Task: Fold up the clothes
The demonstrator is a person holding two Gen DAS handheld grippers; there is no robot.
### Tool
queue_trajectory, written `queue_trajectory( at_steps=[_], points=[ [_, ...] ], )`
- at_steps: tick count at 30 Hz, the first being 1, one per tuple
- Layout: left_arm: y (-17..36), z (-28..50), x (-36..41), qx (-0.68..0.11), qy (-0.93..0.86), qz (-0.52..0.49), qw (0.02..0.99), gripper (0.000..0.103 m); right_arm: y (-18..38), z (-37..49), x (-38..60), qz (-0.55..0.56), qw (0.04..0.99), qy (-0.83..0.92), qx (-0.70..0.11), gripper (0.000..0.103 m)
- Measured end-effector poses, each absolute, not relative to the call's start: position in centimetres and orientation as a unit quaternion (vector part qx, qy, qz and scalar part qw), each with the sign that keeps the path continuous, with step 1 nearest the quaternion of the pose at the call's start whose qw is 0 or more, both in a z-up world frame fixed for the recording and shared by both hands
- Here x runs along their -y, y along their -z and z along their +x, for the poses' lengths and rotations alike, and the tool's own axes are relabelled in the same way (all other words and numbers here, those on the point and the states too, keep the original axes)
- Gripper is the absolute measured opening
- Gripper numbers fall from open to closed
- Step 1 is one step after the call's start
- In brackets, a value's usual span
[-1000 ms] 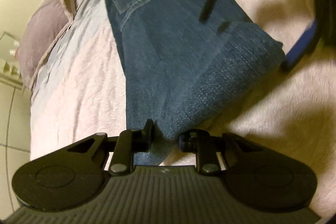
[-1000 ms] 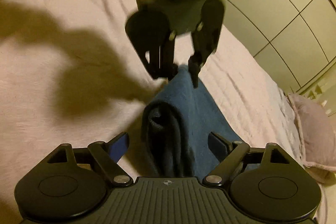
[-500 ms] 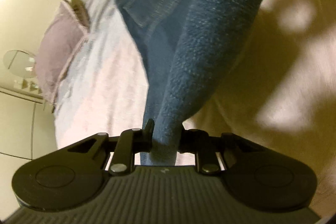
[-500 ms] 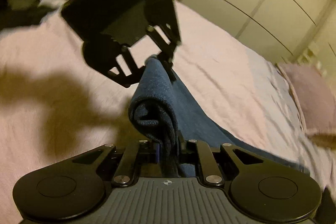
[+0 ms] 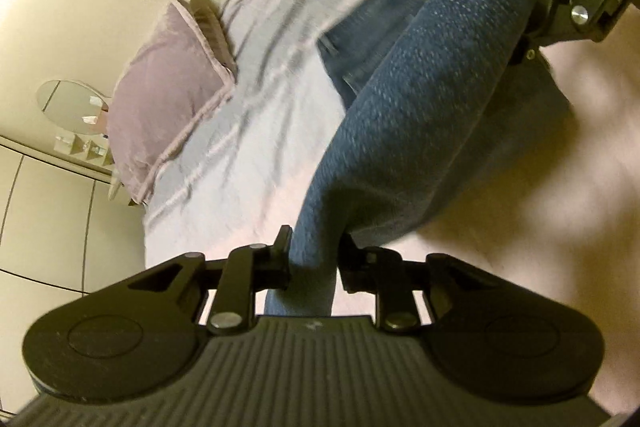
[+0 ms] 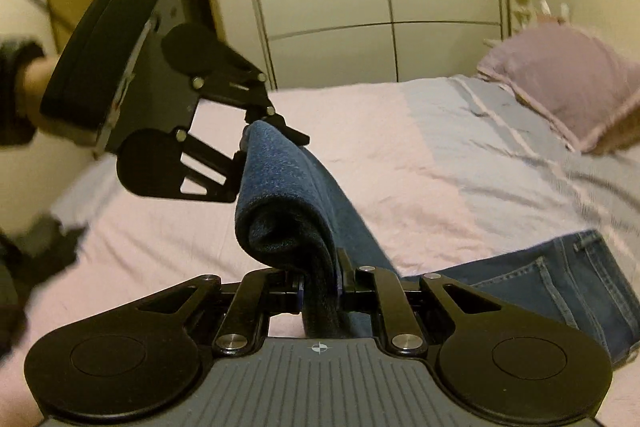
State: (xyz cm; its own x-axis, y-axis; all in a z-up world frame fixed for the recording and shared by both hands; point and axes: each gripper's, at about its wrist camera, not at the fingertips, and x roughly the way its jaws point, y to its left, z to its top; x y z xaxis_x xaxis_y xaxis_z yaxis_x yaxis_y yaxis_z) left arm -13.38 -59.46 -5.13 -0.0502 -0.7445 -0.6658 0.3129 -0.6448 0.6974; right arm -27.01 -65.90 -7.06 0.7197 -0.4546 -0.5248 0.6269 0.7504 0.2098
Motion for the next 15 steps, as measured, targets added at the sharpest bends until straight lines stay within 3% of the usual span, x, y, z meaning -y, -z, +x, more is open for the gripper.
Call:
queue_trajectory(
  at_steps=[7, 9, 13, 15],
  points=[
    [3.8, -22.5, 69.7, 0.171, 0.715, 0.539, 0.410, 0.042, 8.4, -38.4, 77.9, 0.314, 0.883, 0.307, -0.168, 0.012],
    [3.4, -24.3, 71.8, 0.166, 0.725, 0.516, 0.425, 0.060, 10.0, -41.6, 80.7, 0.357, 0.864, 0.325, -0.143, 0.012],
    [5.4, -26.0, 75.5, 0.100, 0.742, 0.510, 0.424, 0.063, 16.8, -48.2, 85.8, 0.486, 0.775, 0.394, -0.090, 0.014],
    [7.0, -26.4, 76.6, 0.063, 0.747, 0.517, 0.414, 0.062, 20.6, -50.6, 86.9, 0.568, 0.713, 0.405, -0.068, 0.026]
  ],
)
